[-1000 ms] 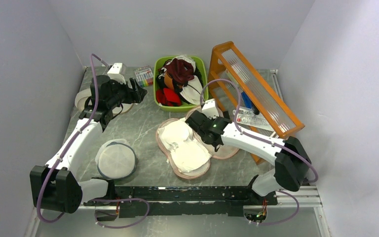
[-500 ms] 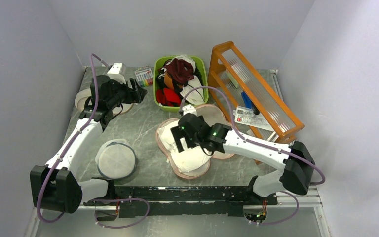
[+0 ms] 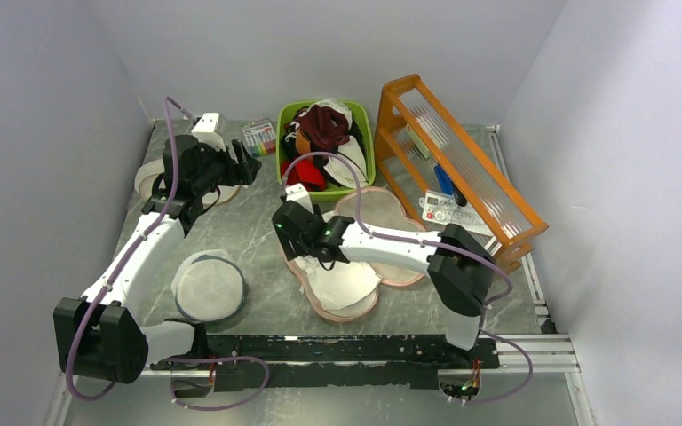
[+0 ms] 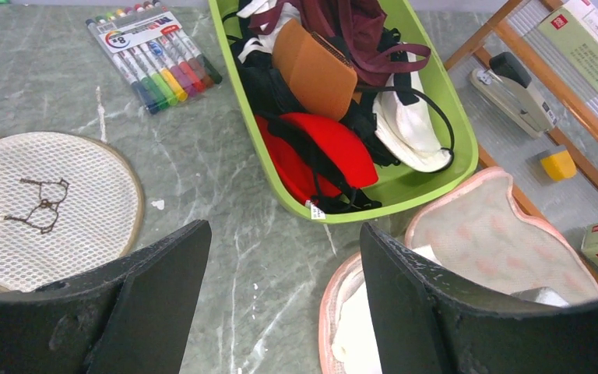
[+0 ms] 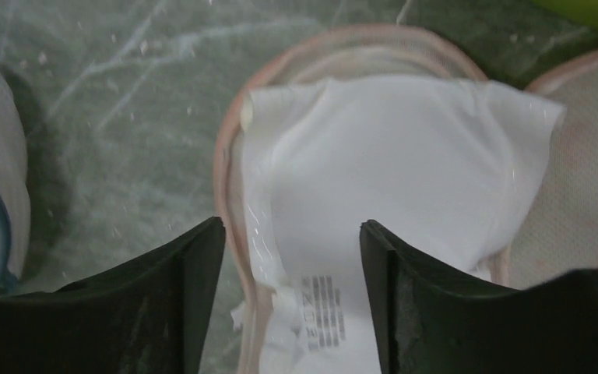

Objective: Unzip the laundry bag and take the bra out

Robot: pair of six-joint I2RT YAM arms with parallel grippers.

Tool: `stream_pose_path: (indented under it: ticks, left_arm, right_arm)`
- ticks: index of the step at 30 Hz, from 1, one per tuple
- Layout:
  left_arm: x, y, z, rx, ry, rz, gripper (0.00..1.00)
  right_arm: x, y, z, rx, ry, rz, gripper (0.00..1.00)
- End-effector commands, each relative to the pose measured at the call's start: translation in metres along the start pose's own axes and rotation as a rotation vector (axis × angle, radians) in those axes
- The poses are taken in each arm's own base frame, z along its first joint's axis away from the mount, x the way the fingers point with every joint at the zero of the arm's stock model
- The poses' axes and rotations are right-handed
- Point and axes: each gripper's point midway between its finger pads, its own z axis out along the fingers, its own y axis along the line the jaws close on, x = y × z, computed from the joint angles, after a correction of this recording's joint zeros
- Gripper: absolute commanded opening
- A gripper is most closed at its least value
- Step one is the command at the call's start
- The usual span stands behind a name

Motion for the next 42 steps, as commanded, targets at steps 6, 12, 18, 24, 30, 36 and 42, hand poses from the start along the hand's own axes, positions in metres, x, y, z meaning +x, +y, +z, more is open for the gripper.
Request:
stream_pose_path:
  ticks: [6,12,18,24,30,36,42]
  left_arm:
    - [-0.025,-0.001,-0.009,-0.023,-0.061,0.039,0.81]
    - [-0.028,-0.005,-0.01,-0.005,-0.069,0.038,0.81]
    - [-0.028,-0.006,-0.012,0.003,-0.073,0.037,0.81]
    - [-0.029,-0.009,-0.012,0.016,-0.075,0.036,0.81]
    - [-0.03,-0.01,-0.013,0.02,-0.077,0.034,0.81]
    - [-0.03,-0.01,-0.013,0.022,-0.078,0.033,0.81]
    - [-0.029,-0.011,-0.012,0.03,-0.075,0.031,0.8]
  right_arm:
    - [-0.044,0.022,0.033,0.028,-0.139,0.133,0.46]
    - [-0.04,0.028,0.056,0.054,-0.117,0.126,0.46]
    - [-0.035,0.025,0.073,0.092,-0.097,0.122,0.47]
    - [-0.033,0.019,0.074,0.11,-0.098,0.123,0.37]
    - [-0.032,0.012,0.075,0.143,-0.1,0.114,0.28]
    - [-0.036,0.01,0.068,0.143,-0.107,0.111,0.14]
    - [-0.041,0.009,0.054,0.122,-0.117,0.123,0.06]
